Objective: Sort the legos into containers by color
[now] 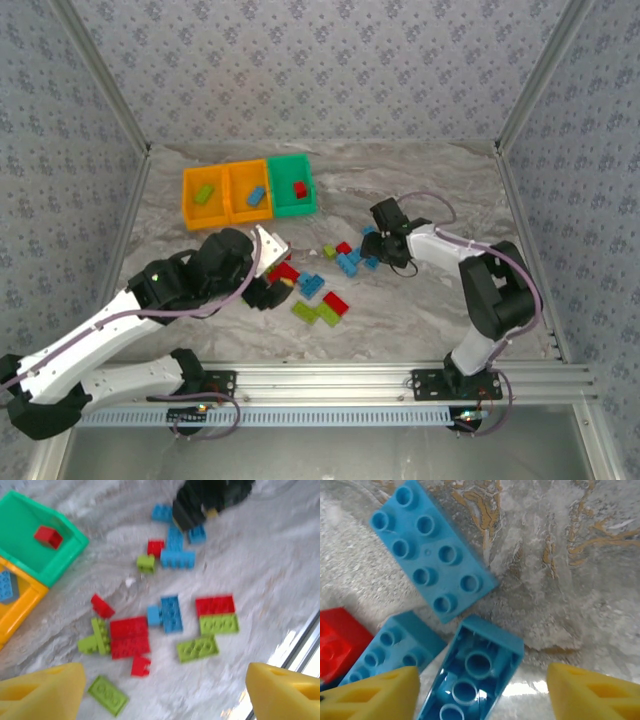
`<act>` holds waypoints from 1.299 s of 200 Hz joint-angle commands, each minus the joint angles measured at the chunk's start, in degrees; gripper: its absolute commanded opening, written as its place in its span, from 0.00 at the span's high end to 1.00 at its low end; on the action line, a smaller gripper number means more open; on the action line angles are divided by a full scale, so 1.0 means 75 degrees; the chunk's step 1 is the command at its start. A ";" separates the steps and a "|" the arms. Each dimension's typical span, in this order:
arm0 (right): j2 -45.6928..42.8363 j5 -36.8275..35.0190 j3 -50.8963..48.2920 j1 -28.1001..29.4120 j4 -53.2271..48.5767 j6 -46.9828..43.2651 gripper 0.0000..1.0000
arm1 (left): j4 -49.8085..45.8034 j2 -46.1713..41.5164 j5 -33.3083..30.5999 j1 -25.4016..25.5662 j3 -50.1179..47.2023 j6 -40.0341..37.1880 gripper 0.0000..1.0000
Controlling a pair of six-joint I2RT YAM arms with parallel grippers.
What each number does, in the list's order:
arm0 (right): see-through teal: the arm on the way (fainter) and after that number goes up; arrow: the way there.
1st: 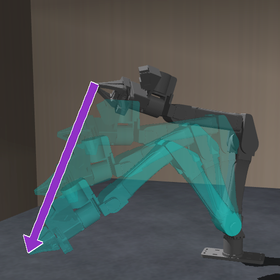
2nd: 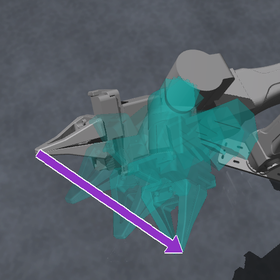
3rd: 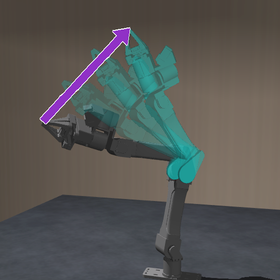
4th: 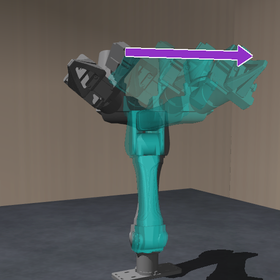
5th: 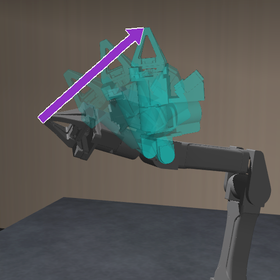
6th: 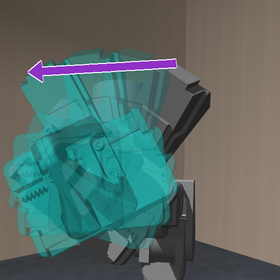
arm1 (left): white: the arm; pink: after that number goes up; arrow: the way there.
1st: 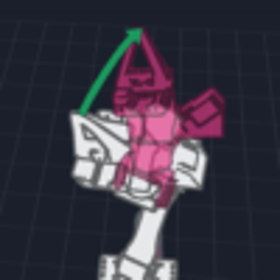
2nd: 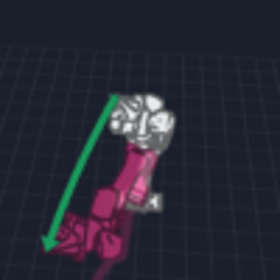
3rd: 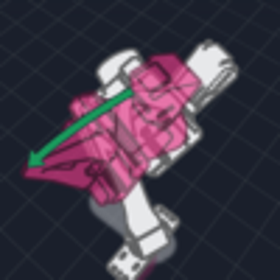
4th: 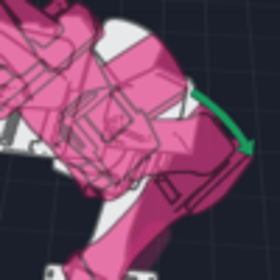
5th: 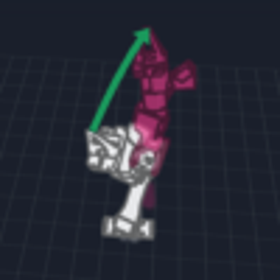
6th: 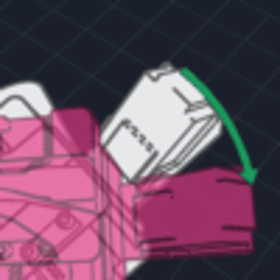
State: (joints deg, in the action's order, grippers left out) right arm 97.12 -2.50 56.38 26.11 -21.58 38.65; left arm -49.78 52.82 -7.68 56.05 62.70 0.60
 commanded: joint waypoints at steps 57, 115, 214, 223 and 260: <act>-0.0228 -0.0822 -0.0424 0.0031 -0.0197 0.0651 0.65 | -0.0037 -0.0232 -0.1096 -0.0053 -0.0388 -0.0244 0.01; -0.2623 -0.1619 0.0013 0.1262 -0.0169 -0.0729 0.77 | 0.0500 -0.0808 -0.1620 -0.1592 -0.0533 0.0801 0.01; 0.1862 -0.0653 0.5530 0.3242 0.1158 -0.3367 0.77 | 0.0758 -0.1113 -0.1719 -0.5126 -0.0888 0.2186 0.01; 0.2519 -0.0842 0.6209 0.3211 0.1095 -0.3496 0.77 | 0.0784 -0.1091 -0.1605 -0.5252 -0.0935 0.2139 0.01; 0.5170 -0.1307 0.9295 0.3047 0.0594 -0.3862 0.75 | 0.0783 -0.0925 -0.1073 -0.5733 -0.0952 0.2081 0.01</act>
State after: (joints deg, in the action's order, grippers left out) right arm 127.46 -9.08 113.38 49.93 -13.61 13.69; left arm -45.15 45.52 -19.22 14.98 55.46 15.77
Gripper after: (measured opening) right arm 0.269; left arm 0.992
